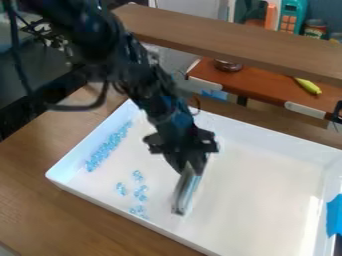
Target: Sweep into pile
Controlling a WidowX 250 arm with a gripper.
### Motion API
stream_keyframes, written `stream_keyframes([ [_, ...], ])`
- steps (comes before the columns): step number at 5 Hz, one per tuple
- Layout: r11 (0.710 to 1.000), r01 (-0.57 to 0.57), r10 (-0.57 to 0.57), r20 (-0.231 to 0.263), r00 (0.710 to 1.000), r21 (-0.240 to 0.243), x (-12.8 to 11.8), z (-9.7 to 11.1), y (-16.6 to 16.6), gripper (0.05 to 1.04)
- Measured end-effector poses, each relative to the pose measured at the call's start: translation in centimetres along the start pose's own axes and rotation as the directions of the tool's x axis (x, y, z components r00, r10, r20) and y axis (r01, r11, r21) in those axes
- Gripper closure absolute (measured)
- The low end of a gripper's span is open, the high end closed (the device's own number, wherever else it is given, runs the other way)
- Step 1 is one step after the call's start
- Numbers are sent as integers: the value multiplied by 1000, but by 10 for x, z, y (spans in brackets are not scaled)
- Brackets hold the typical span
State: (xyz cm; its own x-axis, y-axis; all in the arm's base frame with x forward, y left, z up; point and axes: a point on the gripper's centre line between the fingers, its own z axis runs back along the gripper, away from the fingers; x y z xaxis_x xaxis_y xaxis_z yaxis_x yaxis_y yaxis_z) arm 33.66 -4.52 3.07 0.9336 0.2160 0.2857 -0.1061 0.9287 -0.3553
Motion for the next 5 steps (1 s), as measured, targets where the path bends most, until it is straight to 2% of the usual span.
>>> stream_keyframes([
  [1,1000,17,-17,-1,1000,-17,-16,-7,1,745],
  [3,999,48,-49,29,998,18,-25,-16,17,745],
  [4,997,55,-55,4,998,59,-24,-19,28,745],
  [5,989,64,-59,-43,997,133,-18,-18,47,745],
])
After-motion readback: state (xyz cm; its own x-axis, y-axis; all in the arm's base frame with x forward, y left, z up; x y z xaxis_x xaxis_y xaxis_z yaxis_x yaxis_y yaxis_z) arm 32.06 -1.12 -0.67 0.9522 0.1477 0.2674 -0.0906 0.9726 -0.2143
